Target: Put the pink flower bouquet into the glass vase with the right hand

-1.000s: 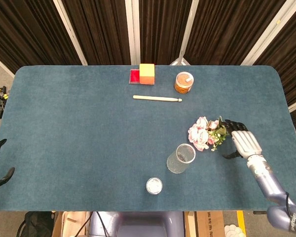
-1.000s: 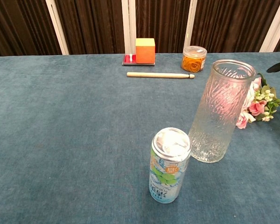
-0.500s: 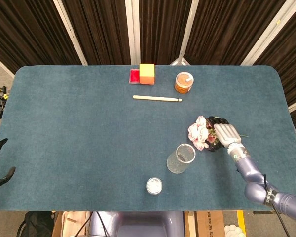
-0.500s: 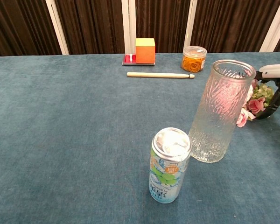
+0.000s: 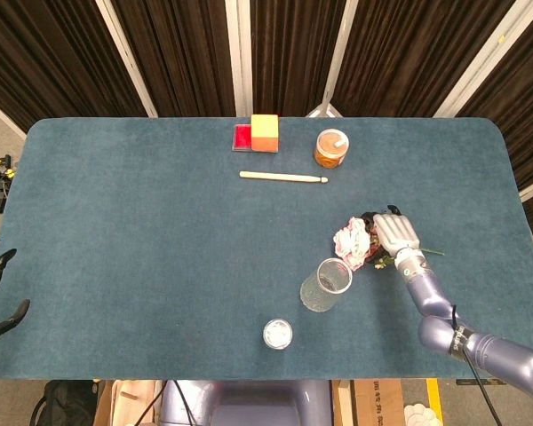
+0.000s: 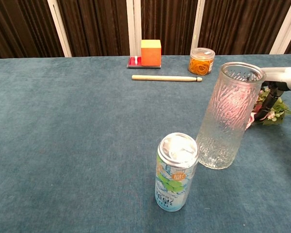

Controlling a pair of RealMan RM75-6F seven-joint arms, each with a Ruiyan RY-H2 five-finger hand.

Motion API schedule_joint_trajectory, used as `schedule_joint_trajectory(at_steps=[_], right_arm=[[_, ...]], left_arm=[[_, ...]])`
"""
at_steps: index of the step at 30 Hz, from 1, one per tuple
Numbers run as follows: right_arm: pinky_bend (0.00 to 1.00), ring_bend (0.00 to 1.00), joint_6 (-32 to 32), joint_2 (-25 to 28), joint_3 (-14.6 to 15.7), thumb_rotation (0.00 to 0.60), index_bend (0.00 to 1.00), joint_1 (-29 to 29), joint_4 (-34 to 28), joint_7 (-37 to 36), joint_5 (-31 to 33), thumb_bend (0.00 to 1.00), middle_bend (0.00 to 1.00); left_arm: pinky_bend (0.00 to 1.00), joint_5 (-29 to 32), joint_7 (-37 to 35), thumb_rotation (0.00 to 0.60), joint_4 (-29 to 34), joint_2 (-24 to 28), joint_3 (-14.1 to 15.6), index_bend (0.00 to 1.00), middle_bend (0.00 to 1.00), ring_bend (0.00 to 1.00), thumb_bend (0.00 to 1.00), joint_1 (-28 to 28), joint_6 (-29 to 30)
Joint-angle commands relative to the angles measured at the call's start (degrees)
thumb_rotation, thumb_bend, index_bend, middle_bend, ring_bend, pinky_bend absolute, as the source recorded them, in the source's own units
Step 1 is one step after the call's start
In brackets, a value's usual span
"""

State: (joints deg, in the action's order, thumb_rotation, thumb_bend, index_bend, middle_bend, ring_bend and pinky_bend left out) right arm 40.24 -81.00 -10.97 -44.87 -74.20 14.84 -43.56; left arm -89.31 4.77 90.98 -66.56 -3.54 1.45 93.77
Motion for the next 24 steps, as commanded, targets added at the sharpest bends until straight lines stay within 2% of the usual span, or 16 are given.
schedule_joint_trajectory(at_steps=[1, 4, 10, 19, 24], right_arm=[[0.11, 0.43, 0.68, -1.03, 0.21, 0.600, 0.41, -0.78, 1.36, 1.11, 0.18, 0.18, 0.39], [0.16, 0.49, 1.04, -1.34, -0.18, 0.600, 0.47, -0.74, 1.56, 0.40, 0.49, 0.24, 0.44], [0.16, 0.50, 0.43, 0.78, -2.20, 0.600, 0.50, 0.15, -0.51, -4.32, -0.75, 0.28, 0.45], [0.16, 0.50, -1.74, 9.42, -8.93, 0.600, 0.50, 2.91, -6.94, -18.04, -6.06, 0.31, 0.45], [0.16, 0.50, -0.71, 14.49, -14.99, 0.600, 0.52, 5.74, -11.86, -29.55, -10.03, 0.31, 0.45]], left_arm=[[0.09, -0.17, -0.08, 0.600, 0.10, 0.09, 0.06, 0.14, 0.00, 0.00, 0.34, -0.02, 0.06], [0.09, -0.11, -0.03, 0.600, 0.13, 0.07, 0.04, 0.14, 0.00, 0.00, 0.34, -0.08, 0.15], [0.09, 0.22, -0.25, 0.600, 0.26, 0.16, -0.10, 0.14, 0.00, 0.00, 0.34, -0.20, 0.25], [0.09, -0.07, -0.90, 0.600, 0.36, 0.37, -0.01, 0.14, 0.00, 0.00, 0.34, -0.38, 0.56], [0.09, -0.43, -1.41, 0.600, 0.12, 0.25, -0.11, 0.14, 0.00, 0.00, 0.34, -0.45, 1.08]])
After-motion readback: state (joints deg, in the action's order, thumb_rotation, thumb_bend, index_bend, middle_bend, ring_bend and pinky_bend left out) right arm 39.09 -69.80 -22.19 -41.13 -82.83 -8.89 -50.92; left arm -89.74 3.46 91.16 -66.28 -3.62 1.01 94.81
